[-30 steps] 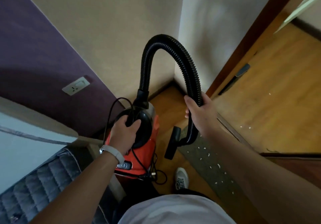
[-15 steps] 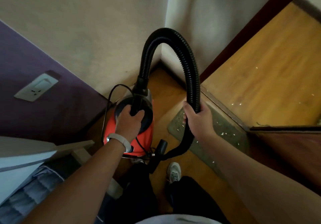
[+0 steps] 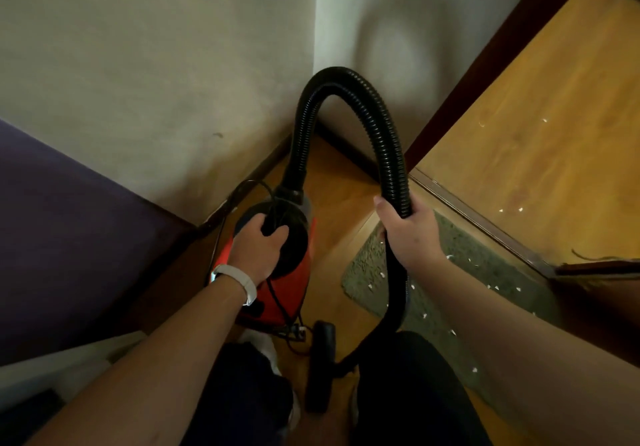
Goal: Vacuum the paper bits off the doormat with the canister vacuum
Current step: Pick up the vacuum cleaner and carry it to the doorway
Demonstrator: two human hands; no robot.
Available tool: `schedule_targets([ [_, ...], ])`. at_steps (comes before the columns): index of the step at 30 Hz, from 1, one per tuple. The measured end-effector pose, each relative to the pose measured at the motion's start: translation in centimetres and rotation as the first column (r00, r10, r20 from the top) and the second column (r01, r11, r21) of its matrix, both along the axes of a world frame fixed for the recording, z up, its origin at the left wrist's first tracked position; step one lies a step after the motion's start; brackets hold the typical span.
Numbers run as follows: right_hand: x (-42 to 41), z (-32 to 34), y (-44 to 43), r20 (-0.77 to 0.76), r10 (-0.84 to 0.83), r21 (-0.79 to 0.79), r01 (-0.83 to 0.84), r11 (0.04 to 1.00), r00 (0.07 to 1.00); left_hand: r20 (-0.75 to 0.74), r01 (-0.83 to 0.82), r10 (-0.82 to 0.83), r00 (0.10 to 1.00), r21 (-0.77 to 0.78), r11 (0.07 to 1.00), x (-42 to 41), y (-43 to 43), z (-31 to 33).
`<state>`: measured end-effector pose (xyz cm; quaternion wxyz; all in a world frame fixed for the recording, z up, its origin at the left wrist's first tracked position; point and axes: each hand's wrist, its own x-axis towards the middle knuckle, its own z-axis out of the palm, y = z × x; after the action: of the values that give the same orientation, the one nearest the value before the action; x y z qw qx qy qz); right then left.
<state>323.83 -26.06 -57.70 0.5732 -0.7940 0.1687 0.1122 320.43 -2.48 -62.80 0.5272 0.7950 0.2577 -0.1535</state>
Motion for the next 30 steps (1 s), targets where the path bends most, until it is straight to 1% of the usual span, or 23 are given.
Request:
schedule_targets([
  [3,1.3,-5.3,-0.5,0.039,0.046,-0.066,-0.043,0.997,0.998,0.013,0.01,-0.01,1.0,-0.015,1.0,1.4,0.0,-5.4],
  [6,2.6,-9.9,-1.1,0.104,0.052,-0.097,-0.042,0.994,0.993,0.034,0.042,-0.041,0.999,-0.014,0.999,2.6,-0.2,-9.9],
  [10,3.8,-14.9,-2.4,0.175,0.042,-0.136,-0.018,0.991,0.984,0.06,0.074,-0.075,0.995,0.028,0.997,4.5,-0.6,-14.0],
  [15,3.5,-19.6,-4.5,0.192,0.026,-0.155,0.004,0.988,0.981,0.034,0.173,-0.175,0.984,0.066,0.983,5.3,-1.5,-17.8],
  [19,2.2,-21.6,-5.6,0.179,0.057,-0.19,-0.022,0.981,0.982,-0.011,0.225,-0.225,0.974,0.048,0.973,4.8,-1.9,-19.1],
  [24,1.0,-21.8,-5.7,0.148,0.119,-0.236,-0.082,0.968,0.982,-0.023,0.208,-0.208,0.978,0.04,0.977,4.7,-1.6,-20.1],
  [30,0.1,-22.5,-6.2,0.167,0.08,-0.211,-0.043,0.977,0.983,0.009,0.191,-0.192,0.981,0.034,0.981,6.6,-2.1,-20.7],
])
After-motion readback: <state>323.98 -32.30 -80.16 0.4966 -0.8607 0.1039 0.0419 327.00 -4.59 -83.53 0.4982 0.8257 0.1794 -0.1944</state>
